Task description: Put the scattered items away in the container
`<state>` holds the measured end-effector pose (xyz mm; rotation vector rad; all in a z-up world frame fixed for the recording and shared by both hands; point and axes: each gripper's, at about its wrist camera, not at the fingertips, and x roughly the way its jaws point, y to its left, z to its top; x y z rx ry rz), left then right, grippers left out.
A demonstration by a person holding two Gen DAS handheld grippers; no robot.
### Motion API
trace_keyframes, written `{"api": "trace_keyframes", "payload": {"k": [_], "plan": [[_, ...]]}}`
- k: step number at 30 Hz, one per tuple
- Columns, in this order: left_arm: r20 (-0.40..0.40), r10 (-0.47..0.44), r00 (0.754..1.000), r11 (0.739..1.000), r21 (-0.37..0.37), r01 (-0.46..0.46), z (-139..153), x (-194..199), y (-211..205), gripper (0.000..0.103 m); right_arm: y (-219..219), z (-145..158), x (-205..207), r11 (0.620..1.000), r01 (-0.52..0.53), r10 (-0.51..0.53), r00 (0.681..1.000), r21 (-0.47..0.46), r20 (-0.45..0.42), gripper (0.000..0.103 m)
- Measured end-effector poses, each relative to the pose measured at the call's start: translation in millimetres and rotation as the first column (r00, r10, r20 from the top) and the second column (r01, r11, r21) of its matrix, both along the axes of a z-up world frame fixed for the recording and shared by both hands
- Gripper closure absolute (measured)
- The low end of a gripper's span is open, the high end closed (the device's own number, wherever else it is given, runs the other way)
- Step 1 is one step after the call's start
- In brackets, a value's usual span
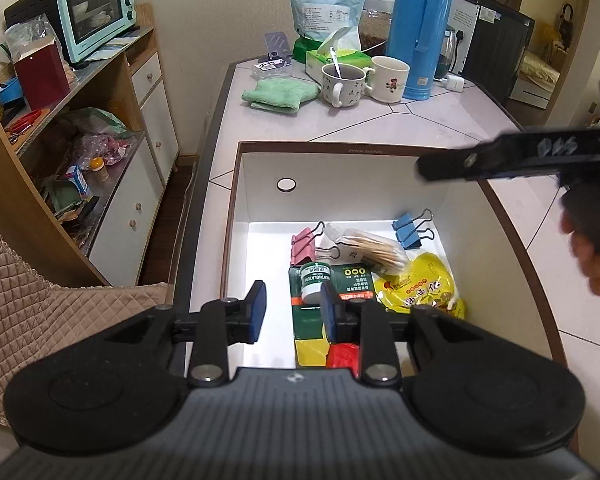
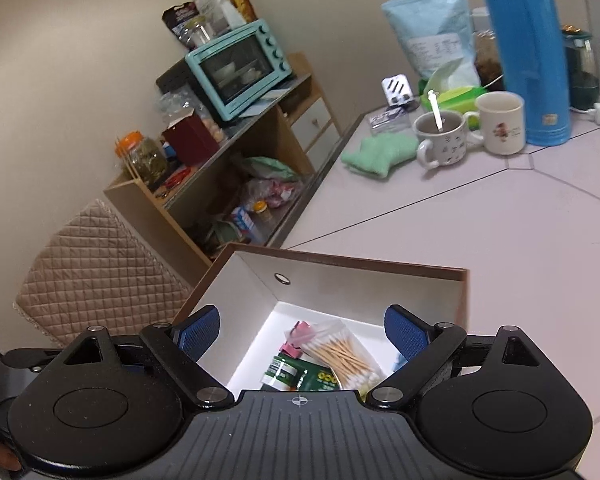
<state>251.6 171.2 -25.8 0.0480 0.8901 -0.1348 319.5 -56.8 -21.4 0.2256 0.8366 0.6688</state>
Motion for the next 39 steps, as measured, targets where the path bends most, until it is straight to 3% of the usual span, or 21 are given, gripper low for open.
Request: {"api": "trace_keyframes", "payload": {"k": [8,24,39], "plan": [[-0.003,-0.009,1.0,1.0,0.015,0.009,9.5,-15.4,-10.7,0.061,-15.7,18.9,-42.0,0.988,0.009,-0.012,1.0,-0.153,-0.022,0.011],[0.03,-0.035,0.999,0.999,0.041,0.034,38.4,-74.0,-44.4,0.04,-13.6,26.2,-129.8,0.951,0.037,-0.05,0.998,-0.305,-0.036,0.011],[0.028,-0.027,0.999,0.996,0.085,0.025,57.0,-127.0,-64.3,0.034,-24.0,38.9,-178.2,0.95,-0.002,-0.005,1.0,-0.313,-0.022,0.011]]}}
